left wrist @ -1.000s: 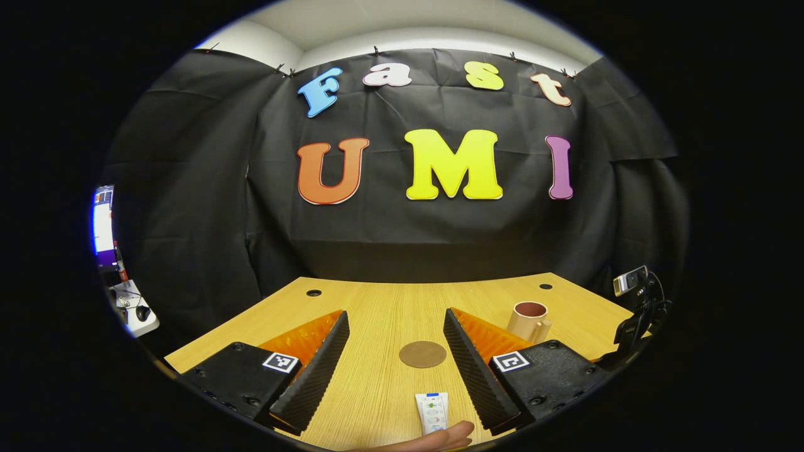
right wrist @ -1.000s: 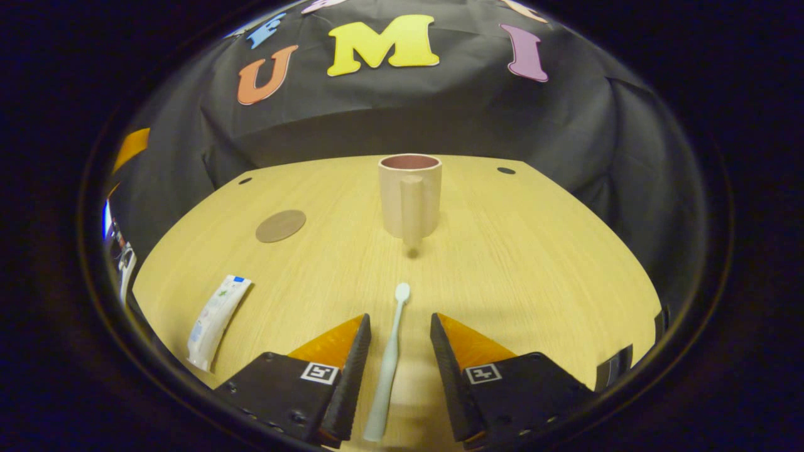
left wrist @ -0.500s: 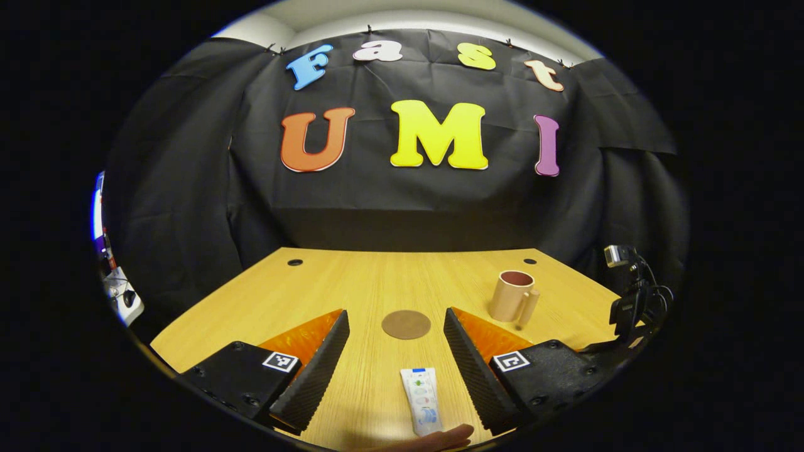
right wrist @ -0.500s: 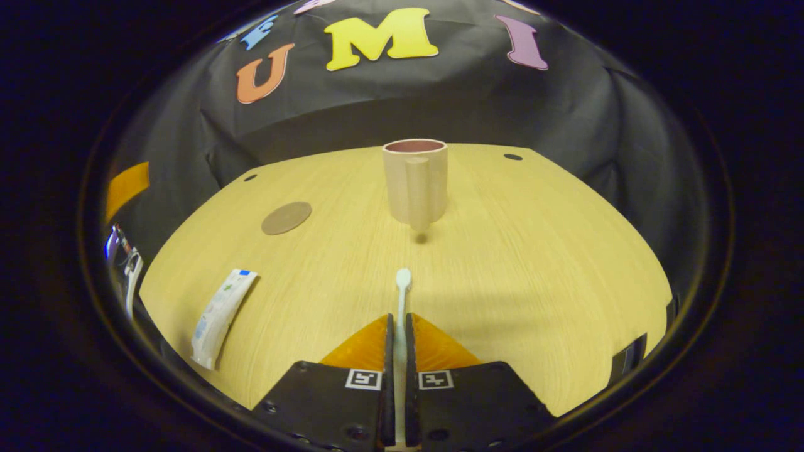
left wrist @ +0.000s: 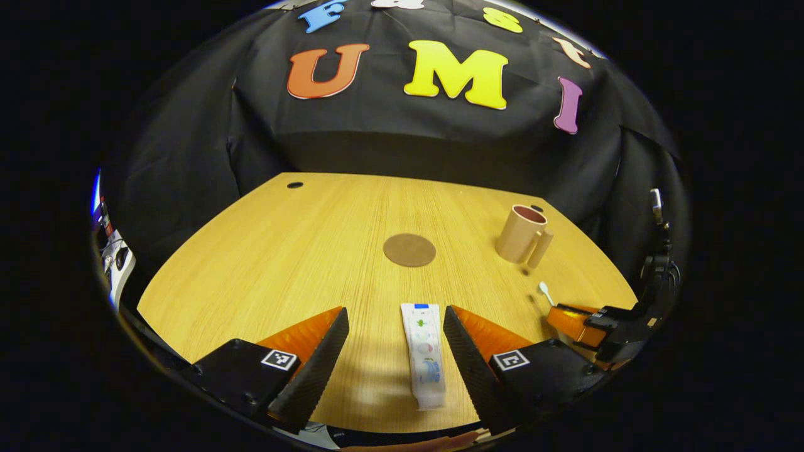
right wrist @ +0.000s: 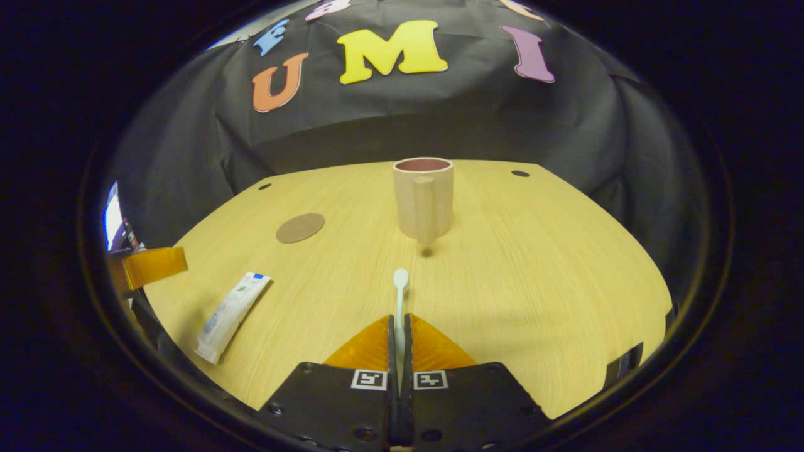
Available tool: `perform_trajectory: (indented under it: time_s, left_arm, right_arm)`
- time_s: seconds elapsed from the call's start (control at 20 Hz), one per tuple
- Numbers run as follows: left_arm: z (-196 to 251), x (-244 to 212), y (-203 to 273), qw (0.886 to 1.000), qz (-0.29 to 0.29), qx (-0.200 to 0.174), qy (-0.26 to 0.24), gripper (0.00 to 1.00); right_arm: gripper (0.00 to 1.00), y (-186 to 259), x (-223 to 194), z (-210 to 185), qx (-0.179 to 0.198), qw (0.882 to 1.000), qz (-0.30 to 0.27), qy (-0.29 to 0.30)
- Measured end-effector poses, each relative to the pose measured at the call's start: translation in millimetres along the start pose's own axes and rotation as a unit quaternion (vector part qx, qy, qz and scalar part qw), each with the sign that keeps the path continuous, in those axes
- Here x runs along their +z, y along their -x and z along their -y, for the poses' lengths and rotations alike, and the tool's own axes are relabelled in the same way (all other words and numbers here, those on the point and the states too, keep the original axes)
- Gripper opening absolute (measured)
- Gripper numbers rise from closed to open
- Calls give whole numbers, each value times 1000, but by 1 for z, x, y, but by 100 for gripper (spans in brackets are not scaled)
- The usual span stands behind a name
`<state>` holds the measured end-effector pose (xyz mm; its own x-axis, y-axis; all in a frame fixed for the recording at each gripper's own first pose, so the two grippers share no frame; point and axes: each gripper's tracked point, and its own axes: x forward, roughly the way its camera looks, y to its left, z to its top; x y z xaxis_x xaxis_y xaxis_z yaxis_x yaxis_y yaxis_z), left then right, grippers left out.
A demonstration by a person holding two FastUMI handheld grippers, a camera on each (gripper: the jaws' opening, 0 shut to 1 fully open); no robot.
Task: Put the toothbrush and toothpaste on the desktop into the cup, then pick up the cup and place it on the coaster on the desktop.
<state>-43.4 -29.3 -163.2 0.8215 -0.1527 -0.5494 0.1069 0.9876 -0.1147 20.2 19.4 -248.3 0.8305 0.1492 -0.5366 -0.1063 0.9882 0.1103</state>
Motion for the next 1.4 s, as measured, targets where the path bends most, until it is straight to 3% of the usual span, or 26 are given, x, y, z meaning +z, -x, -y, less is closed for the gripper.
perform_trajectory:
  time_s: [0.1,0.45,0.65,0.75,0.85,1.1,1.15,1.25,1.3,1.4]
  left_arm:
    - [8,-13,-2,1000,-29,-5,-8,97]
    - [34,-45,-18,995,-92,-20,-23,96]
    - [28,-54,-27,994,-113,-5,-14,95]
    - [33,-56,-29,993,-118,-20,-7,86]
    - [37,-61,-30,992,-124,-29,2,71]
    - [33,-60,-37,993,-115,-21,-28,47]
    - [34,-59,-38,993,-111,-22,-41,51]
    - [36,-56,-40,990,-101,-21,-95,41]
    - [36,-52,-43,988,-93,-17,-119,47]
    - [36,-43,-47,987,-83,-11,-135,47]
  right_arm:
    - [4,8,9,-1,8,1000,23,2]
    - [1,40,40,-4,33,994,107,6]
    - [3,55,59,2,36,990,138,0]
    - [0,61,68,7,31,988,152,1]
    - [0,65,76,9,28,987,161,1]
    - [1,71,98,21,16,984,179,-3]
    - [0,73,103,23,13,983,183,-3]
    - [0,76,110,23,10,982,191,-5]
    - [0,77,112,25,8,981,193,-7]
    - [0,77,117,25,5,980,197,-7]
